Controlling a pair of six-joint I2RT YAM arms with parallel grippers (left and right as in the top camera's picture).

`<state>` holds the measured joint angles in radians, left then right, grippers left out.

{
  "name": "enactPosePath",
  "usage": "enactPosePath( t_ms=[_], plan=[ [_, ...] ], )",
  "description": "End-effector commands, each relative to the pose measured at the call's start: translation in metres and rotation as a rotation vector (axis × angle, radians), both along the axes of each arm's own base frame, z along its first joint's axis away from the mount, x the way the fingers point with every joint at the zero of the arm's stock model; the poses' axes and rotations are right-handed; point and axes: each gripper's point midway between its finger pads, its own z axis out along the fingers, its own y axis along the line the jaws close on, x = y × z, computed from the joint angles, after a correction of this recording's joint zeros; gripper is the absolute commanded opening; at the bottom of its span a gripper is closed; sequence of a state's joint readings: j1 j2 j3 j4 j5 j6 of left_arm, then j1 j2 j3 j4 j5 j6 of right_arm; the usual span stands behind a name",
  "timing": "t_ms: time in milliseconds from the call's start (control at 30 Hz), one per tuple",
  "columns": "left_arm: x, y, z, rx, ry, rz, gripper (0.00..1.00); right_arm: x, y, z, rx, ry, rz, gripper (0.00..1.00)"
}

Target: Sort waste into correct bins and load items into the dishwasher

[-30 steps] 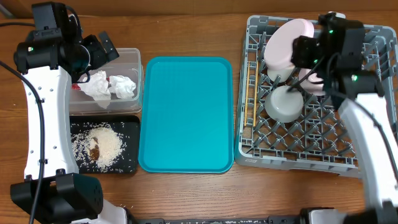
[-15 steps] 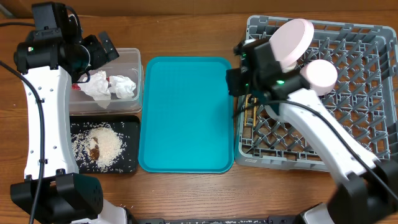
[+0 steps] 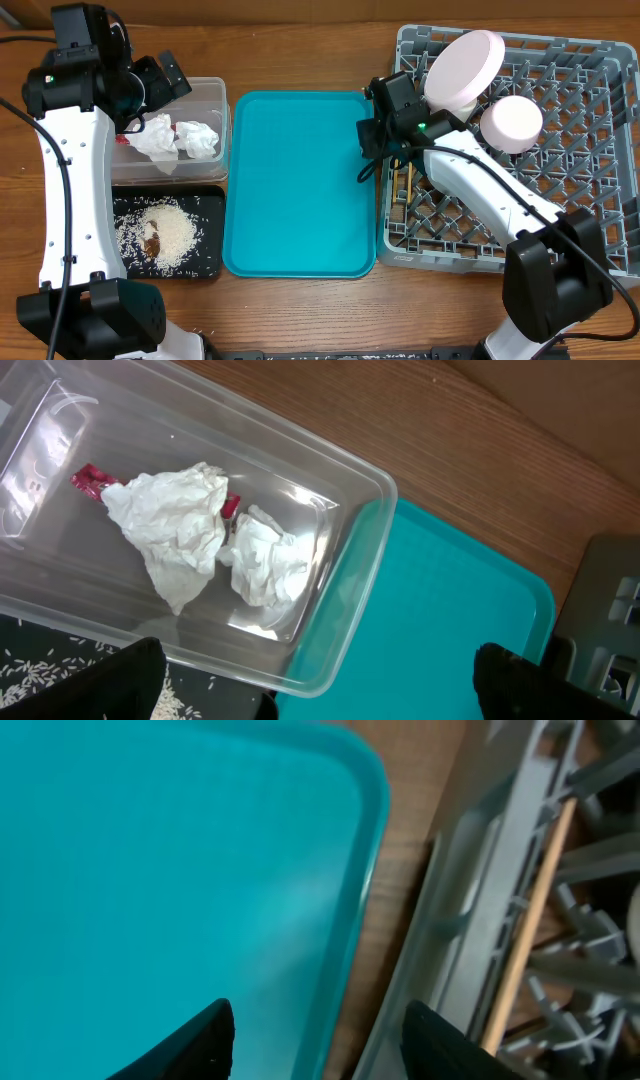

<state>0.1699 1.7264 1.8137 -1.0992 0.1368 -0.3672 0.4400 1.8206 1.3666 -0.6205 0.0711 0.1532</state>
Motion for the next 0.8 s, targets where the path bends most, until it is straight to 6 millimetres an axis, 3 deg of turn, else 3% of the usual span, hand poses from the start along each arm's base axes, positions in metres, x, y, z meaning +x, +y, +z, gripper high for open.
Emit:
enactPosePath(
  t_ms=[0,233,567,767],
  plan=[
    [0.004,0.0,0.006,0.017,-0.016,-0.003,1.0,0.014,-0.011,0.004,-0.052,-0.067,-0.046,0.56],
    [0.004,0.0,0.006,0.017,-0.016,-0.003,1.0,0.021,-0.023,0.008,-0.104,-0.107,-0.09,0.56],
    [0.004,0.0,0.006,0.017,-0.016,-0.003,1.0,0.011,-0.027,-0.004,-0.129,-0.06,-0.086,0.37],
    [0.004,0.0,0.006,0.017,-0.016,-0.003,1.0,0.008,-0.029,-0.006,-0.134,-0.047,-0.086,0.36]
  ],
)
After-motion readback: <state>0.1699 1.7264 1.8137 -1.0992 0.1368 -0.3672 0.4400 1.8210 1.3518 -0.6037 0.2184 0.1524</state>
